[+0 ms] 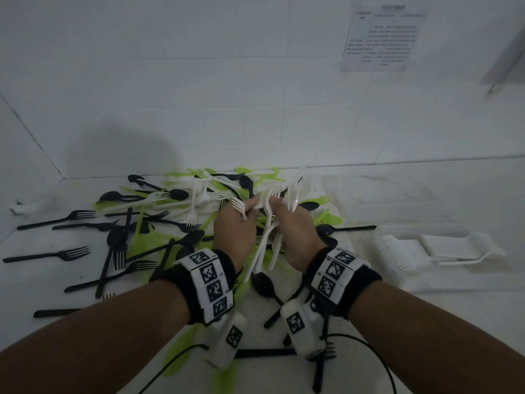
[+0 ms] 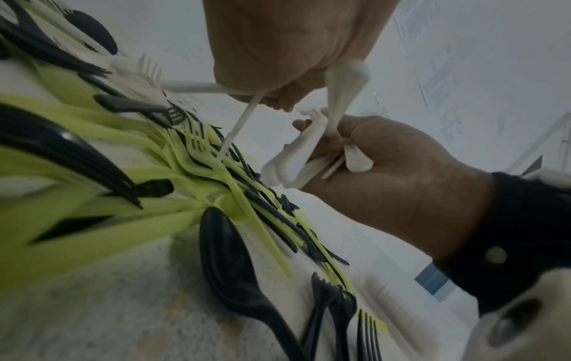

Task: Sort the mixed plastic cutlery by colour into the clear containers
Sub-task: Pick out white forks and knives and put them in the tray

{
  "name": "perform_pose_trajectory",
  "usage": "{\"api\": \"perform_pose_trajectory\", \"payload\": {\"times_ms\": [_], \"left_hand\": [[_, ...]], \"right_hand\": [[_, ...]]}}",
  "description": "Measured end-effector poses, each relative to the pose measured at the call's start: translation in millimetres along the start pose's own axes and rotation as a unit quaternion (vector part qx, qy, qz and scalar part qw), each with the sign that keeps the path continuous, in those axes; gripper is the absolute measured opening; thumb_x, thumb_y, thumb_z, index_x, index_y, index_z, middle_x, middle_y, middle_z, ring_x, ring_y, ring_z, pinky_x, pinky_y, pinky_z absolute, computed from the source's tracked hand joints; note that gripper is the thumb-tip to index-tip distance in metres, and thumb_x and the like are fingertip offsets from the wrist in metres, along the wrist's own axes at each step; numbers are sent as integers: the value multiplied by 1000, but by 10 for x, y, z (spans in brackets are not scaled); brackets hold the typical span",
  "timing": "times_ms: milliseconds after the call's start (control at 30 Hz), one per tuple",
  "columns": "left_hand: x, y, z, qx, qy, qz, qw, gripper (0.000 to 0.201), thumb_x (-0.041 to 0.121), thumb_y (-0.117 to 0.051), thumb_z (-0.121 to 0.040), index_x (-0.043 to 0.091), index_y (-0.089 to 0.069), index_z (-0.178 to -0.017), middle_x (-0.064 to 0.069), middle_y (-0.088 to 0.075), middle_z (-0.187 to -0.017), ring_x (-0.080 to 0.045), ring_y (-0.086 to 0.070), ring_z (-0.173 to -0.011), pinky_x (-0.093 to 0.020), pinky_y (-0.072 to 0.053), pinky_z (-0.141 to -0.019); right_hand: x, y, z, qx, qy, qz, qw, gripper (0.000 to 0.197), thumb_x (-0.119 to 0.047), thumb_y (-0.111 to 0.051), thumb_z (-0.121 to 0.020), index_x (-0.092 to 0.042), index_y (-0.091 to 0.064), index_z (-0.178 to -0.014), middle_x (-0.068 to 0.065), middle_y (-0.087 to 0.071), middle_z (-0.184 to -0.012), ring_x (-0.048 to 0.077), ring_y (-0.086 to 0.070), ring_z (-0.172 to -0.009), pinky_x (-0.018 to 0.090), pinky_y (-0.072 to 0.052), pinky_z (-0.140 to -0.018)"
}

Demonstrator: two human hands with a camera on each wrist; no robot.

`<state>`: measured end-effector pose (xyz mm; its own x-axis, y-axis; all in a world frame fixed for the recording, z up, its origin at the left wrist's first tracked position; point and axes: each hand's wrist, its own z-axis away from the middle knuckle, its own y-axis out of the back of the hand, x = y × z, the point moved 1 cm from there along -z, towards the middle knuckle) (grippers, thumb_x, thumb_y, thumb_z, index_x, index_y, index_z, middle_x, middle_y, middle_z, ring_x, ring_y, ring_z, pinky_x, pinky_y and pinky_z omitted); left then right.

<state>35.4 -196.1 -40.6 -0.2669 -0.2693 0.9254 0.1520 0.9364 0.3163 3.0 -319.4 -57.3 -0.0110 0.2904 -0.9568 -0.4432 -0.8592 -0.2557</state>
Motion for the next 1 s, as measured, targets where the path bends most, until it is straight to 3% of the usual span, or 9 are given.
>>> {"api": "perform_pose_trajectory", "payload": {"times_ms": [133, 233, 367, 567, 633, 700, 767, 867, 1000], "left_hand": [[57, -29, 69, -90, -25, -3, 996, 33, 24, -51, -105, 38, -70, -128, 19, -73, -117, -2, -67, -112, -33, -56, -97], [89, -6, 92, -106, -17, 21, 994, 30, 26, -51, -107, 46, -67, -123, 35, -69, -107, 12, -61, -109, -21, -49, -97], [86, 134, -6, -38, 26, 62, 997, 17, 30, -53, -105, 22, -67, -107, 8, -55, -75, -12, -53, -69, -42, -50, -68], [292, 169, -41, -107, 169, 124, 972, 24, 40, -47, -104, 18, -49, -96, 6, -47, -76, -7, -44, -59, -26, -37, -57], [332, 99, 23, -129, 185, 149, 963, 31, 35, -34, -107, 19, -49, -84, 7, -54, -68, -6, -49, -54, -28, -42, -65], [323, 6, 53, -134, 186, 119, 966, 32, 30, -31, -107, 15, -58, -102, 4, -65, -97, -18, -61, -89, -38, -45, -87], [294, -102, 81, -128, 164, 105, 973, 27, 28, -38, -107, 9, -56, -112, 0, -57, -104, -22, -53, -103, -32, -45, -82], [314, -243, 135, -132, 159, 124, 971, 29, 30, -50, -105, 1, -55, -110, -8, -56, -100, -19, -56, -93, -34, -47, -77], [361, -300, 216, -180, 186, 231, 938, 17, 9, -41, -103, 10, -57, -100, -5, -64, -84, -14, -66, -72, -29, -54, -67]], "right_hand": [[36, 15, -21, -6, -7, -2, 1000, 36, -34, -60, -102, 0, -71, -108, 27, -72, -104, 42, -71, -97, 58, -58, -90], [13, 109, -65, 21, -5, 12, 1000, 36, -40, -62, -99, -7, -74, -107, 26, -68, -96, 38, -68, -86, 50, -58, -79], [-50, 311, -156, 41, -11, 55, 998, 47, -50, -68, -90, -6, -71, -104, 7, -52, -74, 26, -49, -69, 40, -43, -67], [-195, 398, -107, -32, 19, 145, 989, 31, -50, -69, -90, -20, -68, -81, 8, -41, -74, 25, -41, -70, 41, -40, -67], [-252, 376, -31, -54, 27, 162, 985, 30, -48, -69, -92, -29, -70, -68, 8, -41, -75, 26, -40, -72, 43, -38, -69], [-295, 369, 26, -73, 29, 175, 981, 37, -43, -67, -97, -32, -69, -61, 7, -42, -70, 25, -40, -69, 41, -36, -69], [-324, 362, 71, -89, 31, 181, 979, 36, -38, -64, -99, -31, -72, -66, 4, -47, -67, 23, -43, -67, 39, -38, -68], [-336, 369, 111, -91, 37, 171, 980, 26, -34, -63, -100, -17, -77, -87, 10, -62, -76, 28, -58, -73, 43, -49, -75], [-344, 463, 136, -81, 35, 141, 986, 31, -31, -60, -102, -4, -75, -101, 21, -75, -96, 40, -73, -92, 60, -56, -92]]}}
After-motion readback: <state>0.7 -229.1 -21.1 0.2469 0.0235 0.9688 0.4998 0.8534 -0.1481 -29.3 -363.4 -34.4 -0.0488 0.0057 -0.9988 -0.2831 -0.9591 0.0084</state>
